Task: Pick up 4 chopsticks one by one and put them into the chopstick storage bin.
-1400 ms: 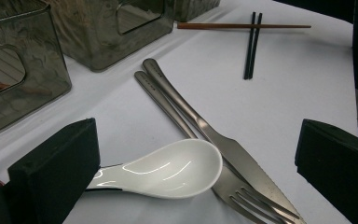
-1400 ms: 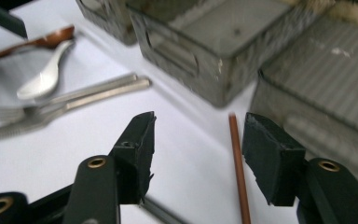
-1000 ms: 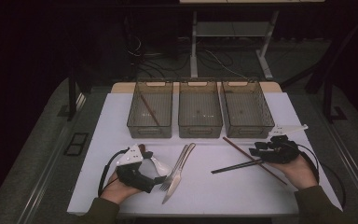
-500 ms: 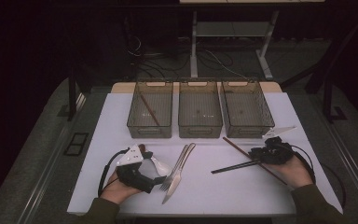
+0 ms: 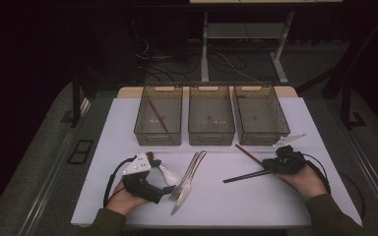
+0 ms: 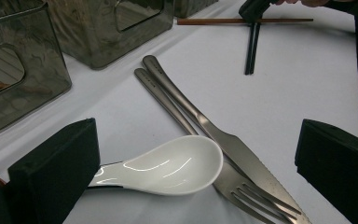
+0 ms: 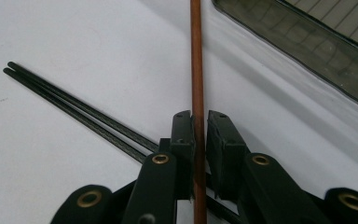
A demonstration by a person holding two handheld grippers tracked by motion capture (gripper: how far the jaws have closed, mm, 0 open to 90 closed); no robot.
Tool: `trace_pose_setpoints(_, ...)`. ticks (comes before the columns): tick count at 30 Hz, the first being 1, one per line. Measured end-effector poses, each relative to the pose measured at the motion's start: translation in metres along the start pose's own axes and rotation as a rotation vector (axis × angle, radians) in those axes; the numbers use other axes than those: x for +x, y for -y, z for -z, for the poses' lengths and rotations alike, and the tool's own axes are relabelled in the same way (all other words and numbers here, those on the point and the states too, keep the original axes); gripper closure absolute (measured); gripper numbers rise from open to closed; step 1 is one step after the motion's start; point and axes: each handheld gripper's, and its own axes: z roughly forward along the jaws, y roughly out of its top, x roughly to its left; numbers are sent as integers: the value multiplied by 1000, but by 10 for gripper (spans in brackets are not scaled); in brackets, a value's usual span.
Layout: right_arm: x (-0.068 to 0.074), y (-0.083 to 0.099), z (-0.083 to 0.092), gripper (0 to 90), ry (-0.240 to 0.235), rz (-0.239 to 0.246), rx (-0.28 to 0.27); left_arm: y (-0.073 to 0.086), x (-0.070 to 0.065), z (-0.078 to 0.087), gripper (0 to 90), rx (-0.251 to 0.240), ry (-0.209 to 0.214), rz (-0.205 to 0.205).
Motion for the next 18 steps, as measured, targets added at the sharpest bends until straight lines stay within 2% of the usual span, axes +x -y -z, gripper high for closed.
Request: trace_pose_setpoints(18, -2, 2, -1, 829, -10, -12, 18, 0, 0, 0, 0, 0, 1, 2)
